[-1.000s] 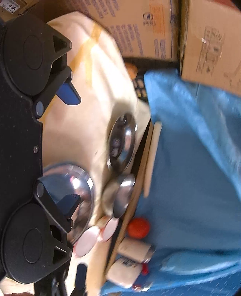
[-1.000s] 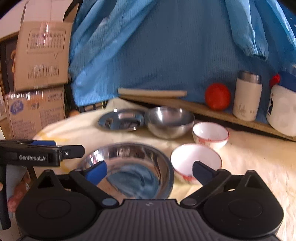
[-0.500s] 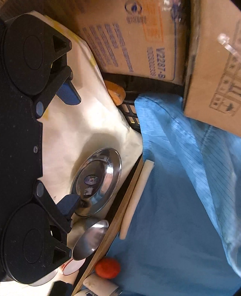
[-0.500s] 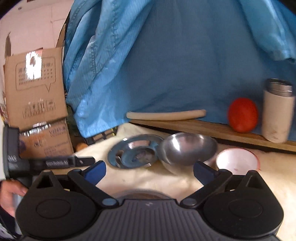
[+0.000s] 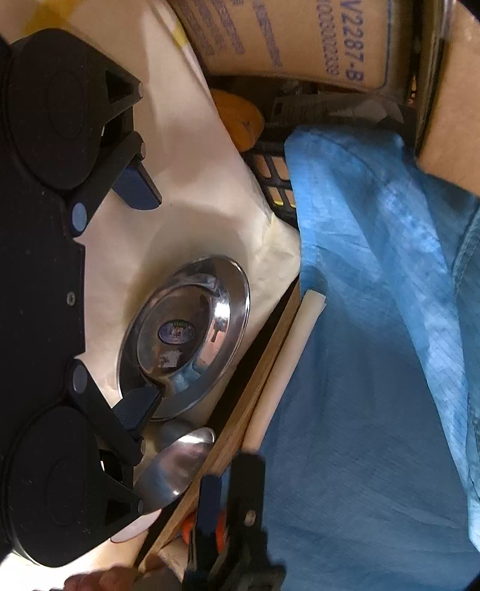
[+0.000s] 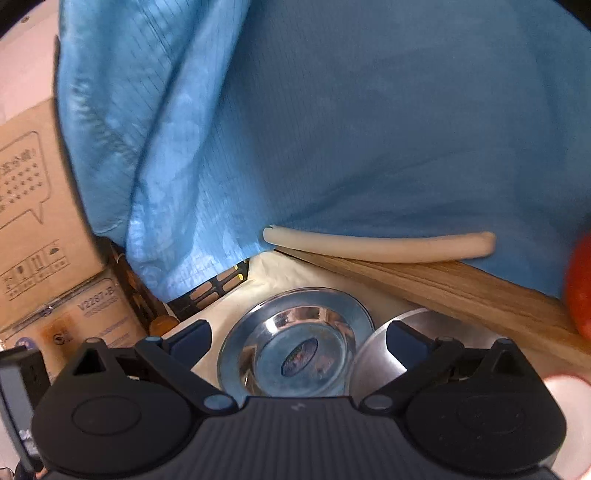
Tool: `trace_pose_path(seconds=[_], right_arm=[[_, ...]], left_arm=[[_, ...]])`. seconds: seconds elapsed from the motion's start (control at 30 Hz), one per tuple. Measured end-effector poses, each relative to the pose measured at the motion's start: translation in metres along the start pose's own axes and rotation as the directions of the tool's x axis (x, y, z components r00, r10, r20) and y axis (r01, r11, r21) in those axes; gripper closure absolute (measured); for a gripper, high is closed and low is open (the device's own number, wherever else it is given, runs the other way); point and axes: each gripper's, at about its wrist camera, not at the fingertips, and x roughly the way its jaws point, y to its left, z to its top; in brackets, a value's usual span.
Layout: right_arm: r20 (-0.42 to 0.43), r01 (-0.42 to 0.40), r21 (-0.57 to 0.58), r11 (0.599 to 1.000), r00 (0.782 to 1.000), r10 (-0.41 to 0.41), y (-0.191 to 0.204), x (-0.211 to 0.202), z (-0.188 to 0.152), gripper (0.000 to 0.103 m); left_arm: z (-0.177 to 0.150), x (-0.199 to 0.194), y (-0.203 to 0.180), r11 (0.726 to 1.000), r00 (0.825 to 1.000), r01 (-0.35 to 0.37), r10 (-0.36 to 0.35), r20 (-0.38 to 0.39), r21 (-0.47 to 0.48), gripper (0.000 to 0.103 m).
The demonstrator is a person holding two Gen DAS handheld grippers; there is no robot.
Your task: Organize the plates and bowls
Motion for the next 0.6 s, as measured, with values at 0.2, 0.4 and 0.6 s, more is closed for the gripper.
trace_pose_path(seconds=[0.2,0.4,0.6], right_arm=[[-0.075,0.016,-0.064,0.998,0.997,-0.021,0.005,0.029,0.011,0.000],[-0.125,0.048,-0.109,0.993,0.990,-0.061,0.009,0.052,0.016,0.000],[-0.155,0.081,-0.131,0.988,0.983,-0.101,0.006,0.065,0.016,0.001]], left_arm=[[-0.002,0.007,0.002,0.999,0.999,0.029,-0.029,0.016,-0.023,0.001],[-0.003,0.010,0.009,0.993,0.995,0.101,-0.099,0.032,-0.064,0.001],[-0.004,0.011,0.009,0.990,0.992,0.120,-0.118,0.037,-0.069,0.002]])
